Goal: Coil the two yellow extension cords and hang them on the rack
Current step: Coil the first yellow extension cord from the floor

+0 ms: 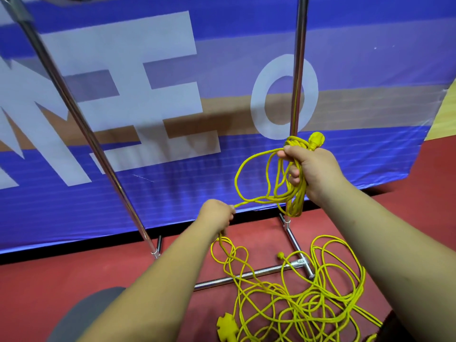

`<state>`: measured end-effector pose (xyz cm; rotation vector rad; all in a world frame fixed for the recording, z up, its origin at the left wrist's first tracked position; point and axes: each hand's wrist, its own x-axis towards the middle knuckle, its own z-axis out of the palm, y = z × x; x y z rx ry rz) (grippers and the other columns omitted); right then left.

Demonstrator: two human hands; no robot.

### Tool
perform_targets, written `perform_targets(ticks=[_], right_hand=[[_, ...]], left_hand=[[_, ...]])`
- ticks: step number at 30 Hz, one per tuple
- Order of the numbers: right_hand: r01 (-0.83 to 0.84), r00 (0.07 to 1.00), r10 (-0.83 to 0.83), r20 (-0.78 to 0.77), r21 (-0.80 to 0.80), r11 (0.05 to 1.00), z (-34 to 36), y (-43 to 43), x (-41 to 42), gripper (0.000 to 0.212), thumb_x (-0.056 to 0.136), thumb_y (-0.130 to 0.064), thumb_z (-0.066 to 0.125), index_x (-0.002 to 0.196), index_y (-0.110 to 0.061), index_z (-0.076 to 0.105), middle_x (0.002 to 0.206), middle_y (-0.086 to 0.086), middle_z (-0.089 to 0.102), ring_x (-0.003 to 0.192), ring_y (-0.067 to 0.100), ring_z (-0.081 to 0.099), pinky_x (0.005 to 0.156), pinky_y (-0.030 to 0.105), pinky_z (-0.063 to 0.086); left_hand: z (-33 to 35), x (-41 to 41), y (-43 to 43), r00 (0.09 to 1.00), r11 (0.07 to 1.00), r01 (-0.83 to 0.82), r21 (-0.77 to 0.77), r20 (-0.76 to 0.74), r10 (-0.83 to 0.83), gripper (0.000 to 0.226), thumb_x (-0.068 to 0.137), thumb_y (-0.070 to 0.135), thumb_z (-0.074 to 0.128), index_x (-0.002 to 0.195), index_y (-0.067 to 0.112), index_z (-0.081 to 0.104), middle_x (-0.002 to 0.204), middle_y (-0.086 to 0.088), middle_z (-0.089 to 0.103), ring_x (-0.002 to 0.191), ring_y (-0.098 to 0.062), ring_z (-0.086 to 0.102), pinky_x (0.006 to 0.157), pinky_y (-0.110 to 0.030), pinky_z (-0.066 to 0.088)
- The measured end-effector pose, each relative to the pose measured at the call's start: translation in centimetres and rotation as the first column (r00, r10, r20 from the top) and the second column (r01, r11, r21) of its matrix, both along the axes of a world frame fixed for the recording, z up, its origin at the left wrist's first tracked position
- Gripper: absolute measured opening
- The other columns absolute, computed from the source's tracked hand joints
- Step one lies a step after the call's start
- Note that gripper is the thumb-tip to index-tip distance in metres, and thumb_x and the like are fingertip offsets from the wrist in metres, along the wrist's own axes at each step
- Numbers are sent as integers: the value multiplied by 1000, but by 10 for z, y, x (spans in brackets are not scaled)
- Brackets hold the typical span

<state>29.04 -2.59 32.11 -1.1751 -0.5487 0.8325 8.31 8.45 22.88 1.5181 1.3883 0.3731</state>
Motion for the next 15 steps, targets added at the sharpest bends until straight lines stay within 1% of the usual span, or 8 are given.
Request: perform_targets(ticks=[1, 3, 5, 8, 11, 12, 13, 15], right_hand=[[-7, 1000, 7, -17, 9, 1000, 2, 0, 0, 14, 99, -15, 68, 88, -6, 70, 89, 8, 76, 45, 13, 38, 41, 23, 31], [-36, 998, 38, -57, 38, 999, 4, -1, 1, 14, 99, -16, 67, 86, -9, 66, 81, 2, 72, 43, 12, 35, 40, 22, 29], [-80, 990, 89, -114, 77, 994, 6, -2, 4, 18, 99, -19, 68, 83, -14, 63, 73, -1, 60, 41, 9, 33, 38, 22, 28], [-124, 977, 138, -163, 94, 988, 6, -4, 7, 21, 98, -24, 72, 80, -21, 62, 68, -5, 46, 40, 7, 32, 35, 22, 26], [-92, 981, 103, -162, 72, 993, 7, -7, 6, 22, 98, -25, 73, 79, -23, 61, 67, -6, 42, 40, 7, 30, 36, 22, 25], [-69, 984, 79, -159, 67, 995, 8, -8, 5, 23, 98, -24, 72, 79, -22, 60, 66, -6, 41, 41, 7, 30, 36, 21, 25], [-45, 986, 54, -156, 62, 997, 7, -8, 4, 23, 99, -24, 71, 79, -22, 60, 65, -6, 42, 41, 8, 30, 37, 21, 25], [6, 987, 2, -160, 51, 999, 6, -7, 3, 21, 99, -24, 71, 81, -22, 60, 63, -6, 44, 42, 8, 31, 38, 20, 26]], left_hand=[[6, -2, 3, 992, 994, -81, -75, 88, 88, 16, 101, 17, 60, 87, 10, 66, 63, -2, 51, 45, -15, 41, 46, -21, 33], [19, -9, 10, 951, 967, -176, -182, 224, 215, 21, 105, 17, 53, 93, 7, 66, 67, -1, 46, 47, -12, 32, 43, -21, 27], [26, -18, 19, 948, 975, -177, -130, 243, 205, 21, 100, 10, 50, 97, 7, 71, 75, -5, 48, 54, -16, 33, 48, -24, 31], [32, -33, 29, 991, 988, -84, 129, 117, 69, 30, 92, 3, 52, 91, 19, 77, 85, -8, 57, 69, -23, 46, 61, -33, 49], [31, -44, 35, 979, 903, 191, 386, -137, -148, 27, 100, 7, 54, 96, 23, 76, 79, -1, 56, 69, -21, 49, 67, -32, 47], [32, -48, 35, 923, 836, 362, 413, -283, -260, 24, 102, 9, 56, 100, 24, 76, 80, 2, 56, 72, -19, 50, 70, -29, 45], [31, -51, 34, 823, 750, 539, 382, -428, -374, 22, 103, 12, 59, 104, 24, 76, 86, 4, 58, 80, -18, 53, 74, -28, 45], [29, -53, 30, 578, 595, 783, 183, -568, -586, 19, 103, 18, 64, 109, 30, 78, 99, 10, 64, 94, -13, 60, 89, -27, 49]])
